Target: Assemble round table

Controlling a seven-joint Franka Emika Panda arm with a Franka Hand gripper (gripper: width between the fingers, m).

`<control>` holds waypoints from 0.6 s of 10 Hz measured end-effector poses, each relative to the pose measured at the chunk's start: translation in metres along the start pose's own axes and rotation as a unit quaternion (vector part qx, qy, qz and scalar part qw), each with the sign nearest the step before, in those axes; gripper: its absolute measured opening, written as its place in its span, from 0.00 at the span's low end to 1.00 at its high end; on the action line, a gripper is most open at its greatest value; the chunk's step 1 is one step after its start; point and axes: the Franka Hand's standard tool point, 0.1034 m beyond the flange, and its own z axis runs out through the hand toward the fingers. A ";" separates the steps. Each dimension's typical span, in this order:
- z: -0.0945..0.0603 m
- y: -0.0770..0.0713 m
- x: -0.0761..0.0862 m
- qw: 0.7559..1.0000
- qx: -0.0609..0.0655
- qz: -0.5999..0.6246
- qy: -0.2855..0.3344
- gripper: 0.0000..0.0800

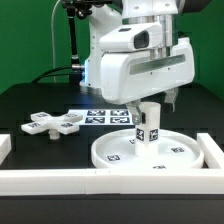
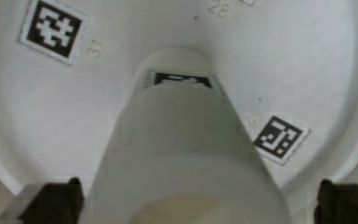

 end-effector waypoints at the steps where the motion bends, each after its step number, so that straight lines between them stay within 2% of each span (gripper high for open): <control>1: 0.001 0.002 -0.003 0.998 -0.002 -0.064 -0.004 0.81; 6: 0.004 0.002 -0.007 0.954 -0.011 -0.296 -0.035 0.81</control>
Offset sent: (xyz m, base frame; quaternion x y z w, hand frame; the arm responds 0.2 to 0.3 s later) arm 0.0021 0.0033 -0.0002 0.0061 -0.0165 -0.2636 0.9645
